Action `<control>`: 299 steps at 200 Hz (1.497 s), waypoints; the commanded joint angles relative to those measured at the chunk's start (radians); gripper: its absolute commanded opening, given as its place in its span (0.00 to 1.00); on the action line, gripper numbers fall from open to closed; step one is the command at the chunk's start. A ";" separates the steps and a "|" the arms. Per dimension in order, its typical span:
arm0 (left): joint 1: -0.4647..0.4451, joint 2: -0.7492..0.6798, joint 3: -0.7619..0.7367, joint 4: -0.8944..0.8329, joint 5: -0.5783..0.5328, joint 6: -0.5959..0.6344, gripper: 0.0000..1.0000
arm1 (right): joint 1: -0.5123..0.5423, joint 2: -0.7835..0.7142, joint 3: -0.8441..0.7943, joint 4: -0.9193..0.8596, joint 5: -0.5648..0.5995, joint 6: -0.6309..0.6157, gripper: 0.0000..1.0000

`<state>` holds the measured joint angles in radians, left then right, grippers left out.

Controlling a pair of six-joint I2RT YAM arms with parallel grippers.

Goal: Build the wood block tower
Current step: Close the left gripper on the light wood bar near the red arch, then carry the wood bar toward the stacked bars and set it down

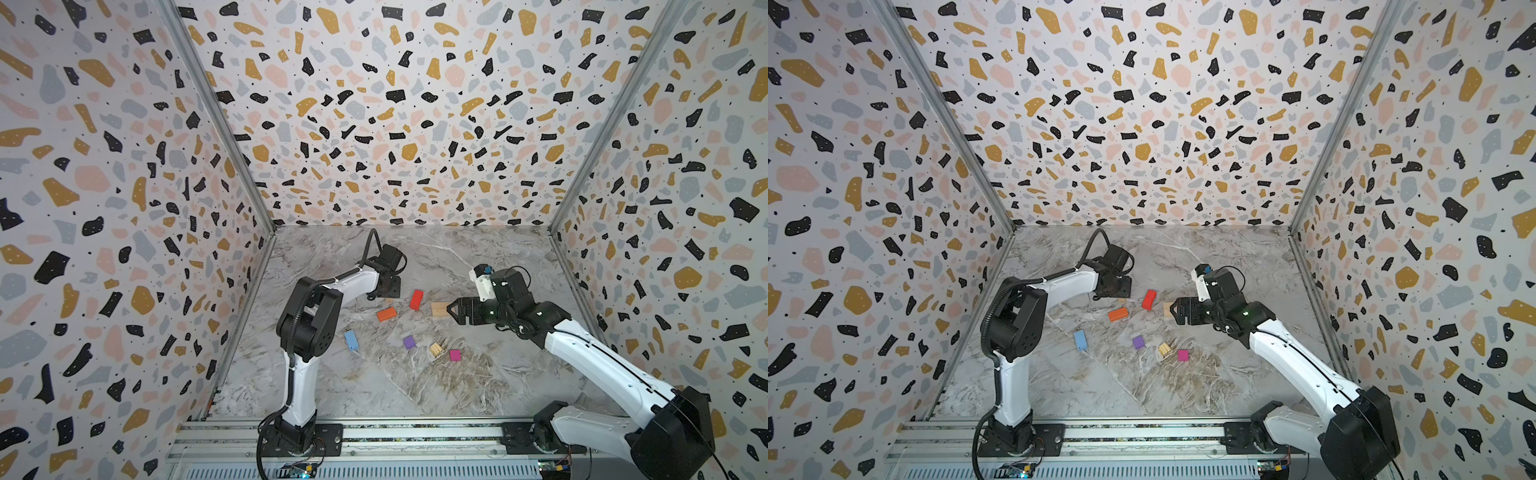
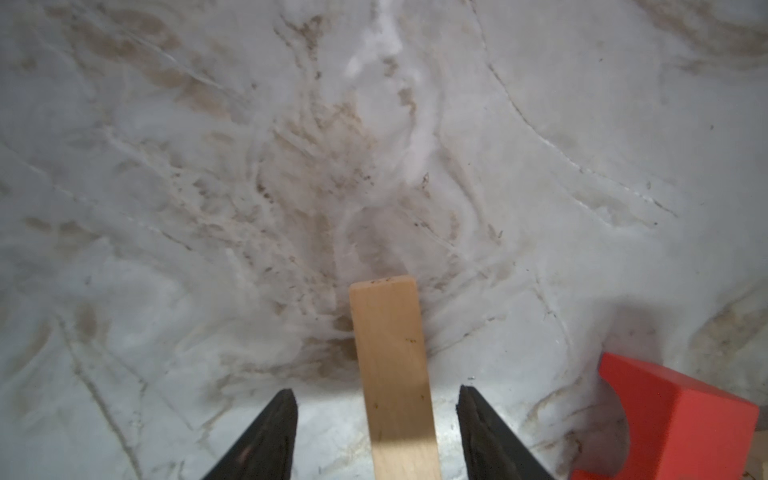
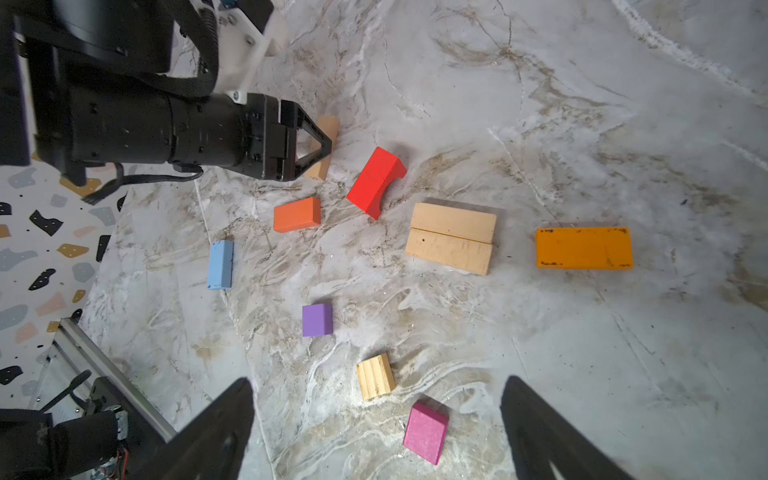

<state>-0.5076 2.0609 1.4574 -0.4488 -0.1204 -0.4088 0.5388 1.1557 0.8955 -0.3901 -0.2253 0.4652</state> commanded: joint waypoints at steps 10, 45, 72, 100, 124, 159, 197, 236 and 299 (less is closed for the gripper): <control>-0.013 0.031 0.039 -0.012 -0.035 -0.004 0.57 | -0.006 -0.040 -0.006 0.005 -0.034 -0.002 0.94; -0.013 0.047 0.042 -0.007 -0.049 -0.006 0.50 | -0.017 -0.037 -0.008 0.002 -0.044 -0.010 0.94; -0.013 0.047 0.034 -0.008 -0.058 -0.002 0.41 | -0.021 -0.033 -0.010 0.002 -0.052 -0.010 0.93; -0.013 0.042 0.024 -0.002 -0.066 -0.001 0.32 | -0.024 -0.035 -0.014 0.007 -0.053 -0.008 0.93; -0.013 0.031 0.018 0.000 -0.068 0.005 0.22 | -0.035 -0.028 -0.015 0.002 -0.056 -0.009 0.93; -0.014 -0.010 -0.006 -0.007 -0.077 0.030 0.15 | -0.049 -0.028 -0.021 0.007 -0.056 -0.013 0.93; -0.025 -0.103 -0.055 -0.030 -0.094 0.079 0.15 | -0.133 -0.029 0.005 -0.006 -0.086 -0.041 0.93; -0.060 -0.238 -0.127 -0.040 -0.077 0.128 0.16 | -0.214 -0.029 0.020 -0.024 -0.116 -0.070 0.93; -0.174 -0.353 -0.146 -0.061 -0.066 0.238 0.16 | -0.316 -0.087 -0.006 0.003 -0.160 -0.047 0.92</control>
<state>-0.6384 1.7428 1.3239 -0.4973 -0.1921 -0.2455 0.2558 1.1271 0.8837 -0.3923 -0.3511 0.4175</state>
